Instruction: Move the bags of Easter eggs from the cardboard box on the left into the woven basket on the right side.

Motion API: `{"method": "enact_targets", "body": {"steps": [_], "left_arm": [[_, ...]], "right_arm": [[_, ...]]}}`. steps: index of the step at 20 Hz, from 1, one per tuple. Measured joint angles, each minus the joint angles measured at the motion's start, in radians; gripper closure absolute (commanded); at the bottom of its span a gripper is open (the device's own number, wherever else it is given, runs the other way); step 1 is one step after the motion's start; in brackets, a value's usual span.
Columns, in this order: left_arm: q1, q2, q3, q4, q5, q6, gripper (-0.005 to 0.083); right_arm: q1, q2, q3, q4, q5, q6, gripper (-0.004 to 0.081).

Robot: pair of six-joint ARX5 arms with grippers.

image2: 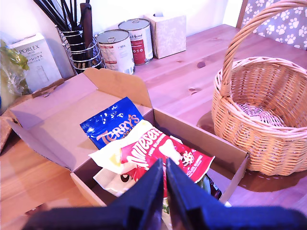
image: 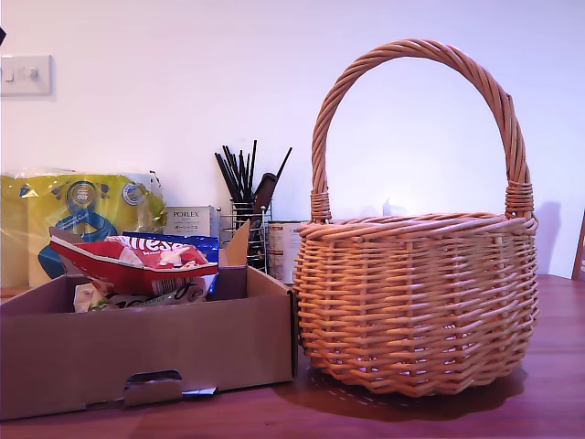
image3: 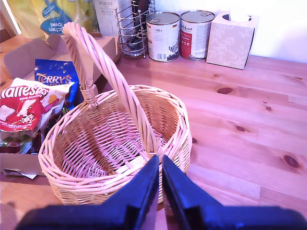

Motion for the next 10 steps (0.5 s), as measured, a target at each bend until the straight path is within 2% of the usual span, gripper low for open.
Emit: {"method": "enact_targets", "body": {"steps": [4,10], "left_arm": [[0.000,0.000,0.000,0.007,0.000,0.000,0.0795],[0.000,0.000,0.000,0.008,0.000,0.000,0.0795]], "right_arm": [[0.000,0.000,-0.049,0.001,0.004,0.000,0.0782],[0.000,0.003,-0.051,0.012,0.004,0.000,0.0782]]}}
